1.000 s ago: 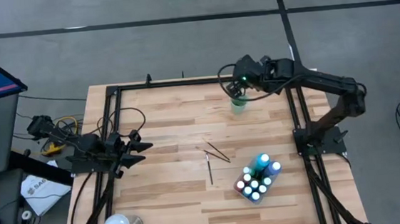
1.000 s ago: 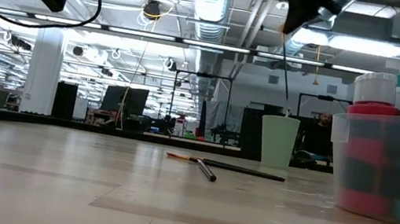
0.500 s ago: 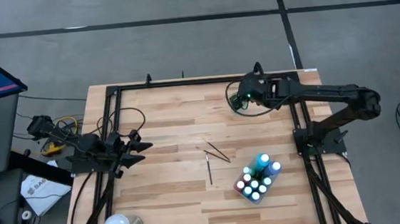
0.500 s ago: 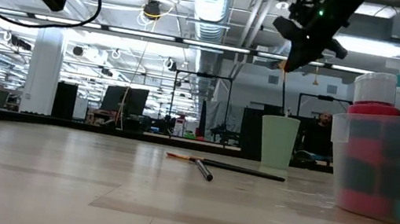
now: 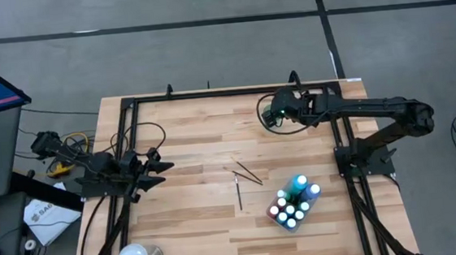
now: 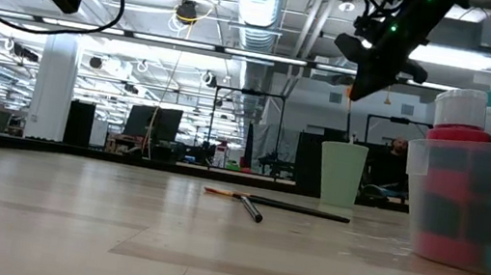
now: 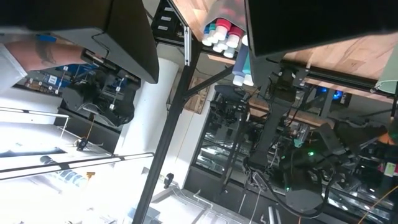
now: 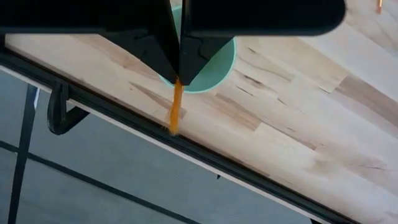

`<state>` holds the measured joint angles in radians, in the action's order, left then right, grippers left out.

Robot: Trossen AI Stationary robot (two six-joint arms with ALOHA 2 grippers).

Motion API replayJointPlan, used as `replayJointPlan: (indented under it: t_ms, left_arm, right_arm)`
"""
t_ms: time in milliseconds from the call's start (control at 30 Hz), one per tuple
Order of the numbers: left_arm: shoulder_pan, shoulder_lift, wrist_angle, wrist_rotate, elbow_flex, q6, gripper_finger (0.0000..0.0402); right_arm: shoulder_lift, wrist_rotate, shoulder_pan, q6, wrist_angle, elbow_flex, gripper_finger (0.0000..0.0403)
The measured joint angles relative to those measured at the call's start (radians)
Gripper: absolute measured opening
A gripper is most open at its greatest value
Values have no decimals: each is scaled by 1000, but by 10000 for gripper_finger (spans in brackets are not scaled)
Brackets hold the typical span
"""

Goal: Pick & Place Paint Supplies
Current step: Put the black paint brush into the green cup

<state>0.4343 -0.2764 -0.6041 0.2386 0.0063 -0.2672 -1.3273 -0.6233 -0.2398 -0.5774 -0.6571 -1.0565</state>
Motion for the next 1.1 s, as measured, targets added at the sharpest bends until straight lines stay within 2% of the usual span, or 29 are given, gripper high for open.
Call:
replayJointPlan:
  t_ms: [133,333,467,600,800,1100]
  left_arm:
    - [0,0,0,0,0,0,132]
    - [0,0,-1,0,0,0,132]
    - [0,0,-4,0,0,0,132]
    - [0,0,-4,0,0,0,132]
    - [0,0,-5,0,0,0,132]
    - [0,0,-5,0,0,0,132]
  right_arm:
    - [0,47,0,0,0,0,40]
    - [0,89,-1,-21,-35,-22,124]
    - [0,112,4,6,-80,-101,177]
    - [0,152,22,17,-129,-240,213]
    - [-67,189,117,35,-169,-458,221]
    - [-320,195,283,5,-335,-752,194]
